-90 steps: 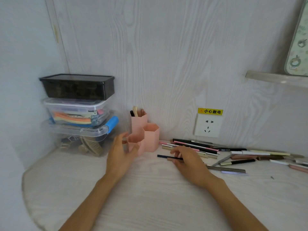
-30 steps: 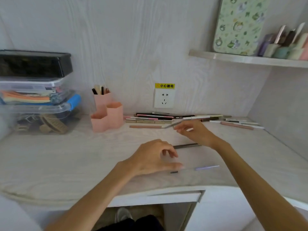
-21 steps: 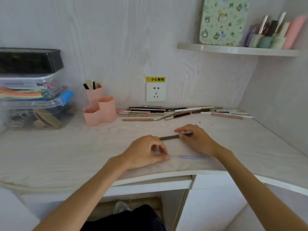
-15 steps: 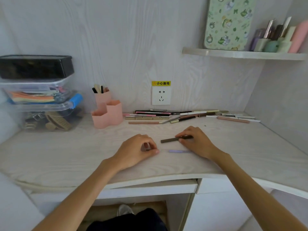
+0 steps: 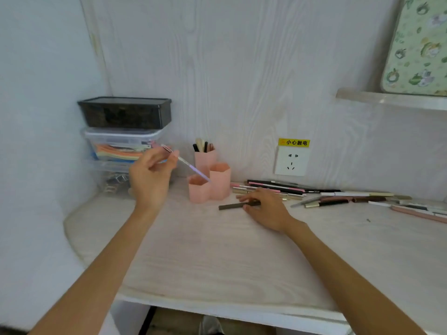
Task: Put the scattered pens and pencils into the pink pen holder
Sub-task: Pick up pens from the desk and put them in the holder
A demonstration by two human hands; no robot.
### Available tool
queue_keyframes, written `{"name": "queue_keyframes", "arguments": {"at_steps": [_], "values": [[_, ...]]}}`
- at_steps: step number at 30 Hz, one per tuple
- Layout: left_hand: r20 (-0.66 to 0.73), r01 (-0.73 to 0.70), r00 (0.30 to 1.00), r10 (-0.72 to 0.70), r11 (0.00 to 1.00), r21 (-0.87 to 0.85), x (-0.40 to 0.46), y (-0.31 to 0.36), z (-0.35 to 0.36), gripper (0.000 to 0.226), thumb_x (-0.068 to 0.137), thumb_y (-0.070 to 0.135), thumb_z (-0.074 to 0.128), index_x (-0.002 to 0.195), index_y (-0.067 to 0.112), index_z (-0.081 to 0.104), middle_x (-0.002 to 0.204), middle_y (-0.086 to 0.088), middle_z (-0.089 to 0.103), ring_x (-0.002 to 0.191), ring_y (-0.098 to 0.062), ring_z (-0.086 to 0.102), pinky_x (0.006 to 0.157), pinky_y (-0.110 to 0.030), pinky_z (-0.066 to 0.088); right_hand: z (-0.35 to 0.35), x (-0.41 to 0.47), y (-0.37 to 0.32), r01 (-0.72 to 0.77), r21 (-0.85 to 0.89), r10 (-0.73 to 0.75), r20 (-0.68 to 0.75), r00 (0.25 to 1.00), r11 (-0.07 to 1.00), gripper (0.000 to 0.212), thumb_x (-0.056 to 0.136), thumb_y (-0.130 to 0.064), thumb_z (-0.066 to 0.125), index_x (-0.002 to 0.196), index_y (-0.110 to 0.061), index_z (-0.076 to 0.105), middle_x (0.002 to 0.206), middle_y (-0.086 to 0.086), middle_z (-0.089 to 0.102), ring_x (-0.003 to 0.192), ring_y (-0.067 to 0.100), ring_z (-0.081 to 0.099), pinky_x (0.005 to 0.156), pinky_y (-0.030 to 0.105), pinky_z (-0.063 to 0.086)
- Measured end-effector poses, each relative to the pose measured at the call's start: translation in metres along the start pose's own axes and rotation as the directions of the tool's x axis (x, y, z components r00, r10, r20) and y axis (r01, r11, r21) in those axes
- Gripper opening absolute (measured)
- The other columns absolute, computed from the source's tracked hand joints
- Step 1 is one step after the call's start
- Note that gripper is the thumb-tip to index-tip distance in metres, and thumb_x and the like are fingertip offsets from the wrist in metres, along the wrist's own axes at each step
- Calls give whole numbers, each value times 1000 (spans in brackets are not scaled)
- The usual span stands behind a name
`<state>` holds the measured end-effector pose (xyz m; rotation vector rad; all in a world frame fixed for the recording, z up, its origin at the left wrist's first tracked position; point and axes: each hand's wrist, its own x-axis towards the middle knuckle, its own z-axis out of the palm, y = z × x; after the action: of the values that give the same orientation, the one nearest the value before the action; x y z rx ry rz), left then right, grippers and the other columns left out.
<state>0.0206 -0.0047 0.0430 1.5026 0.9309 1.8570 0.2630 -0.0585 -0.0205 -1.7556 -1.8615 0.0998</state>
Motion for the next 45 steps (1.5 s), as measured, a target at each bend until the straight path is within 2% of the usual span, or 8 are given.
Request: {"name": "queue_keyframes", "arguments": {"at_steps": [8,14,21,25,28,36,41,45], "values": [[-125,-264,952,280,956,130,44,27,31,36,82,27,71,116,25,57,88,2,73,78,-4,69,72,-23,55,20,14,13,-4,31,6,-37,999,1000,16,82,-24,63,96,-28,70,91,-3,59,92,21,56,83,31,42],[165,-402,912,375,739,540,48,1,60,24,89,35,60,110,24,60,87,12,72,70,-3,63,53,-18,40,19,12,13,-29,77,33,-51,998,997,15,81,-22,65,94,-28,71,98,0,63,95,19,56,88,31,43],[361,-474,879,311,643,601,24,-45,60,36,92,39,50,120,21,63,142,0,45,130,-18,38,92,-30,40,19,12,13,-6,26,7,-43,999,1000,18,86,-25,59,101,-29,68,100,-5,60,98,16,50,81,21,33],[247,-264,955,164,848,460,-9,-55,43,65,85,45,59,141,21,36,147,7,33,130,3,23,102,-23,29,23,9,12,85,-161,-92,-32,995,983,41,87,-48,37,123,-37,52,111,-7,56,107,16,46,89,28,31],[238,24,957,-164,867,498,-20,-74,29,82,77,52,66,144,26,26,145,7,38,129,-12,40,103,-37,39,24,9,9,145,-229,-142,31,989,963,50,85,-54,23,126,-40,48,116,-9,54,111,14,44,94,29,29],[208,330,885,-416,876,352,-19,-82,24,41,73,40,75,109,32,56,104,11,63,96,-9,59,87,-28,47,6,4,-17,215,-189,-236,-91,968,958,14,89,-27,57,102,-27,62,99,-11,62,95,11,56,77,21,37],[161,351,892,-423,871,345,-20,-80,23,35,72,39,74,102,37,56,96,17,63,92,-8,59,79,-27,44,-27,20,-41,94,445,166,-511,843,891,20,91,-18,54,102,-32,44,89,-12,62,79,4,62,68,13,48],[159,376,882,-443,867,327,-20,-75,23,33,72,39,73,101,36,57,93,16,62,88,-7,58,74,-23,40,-41,55,-70,241,560,181,-593,785,793,47,94,-16,50,134,-26,29,93,8,64,80,15,64,75,21,53]]}}
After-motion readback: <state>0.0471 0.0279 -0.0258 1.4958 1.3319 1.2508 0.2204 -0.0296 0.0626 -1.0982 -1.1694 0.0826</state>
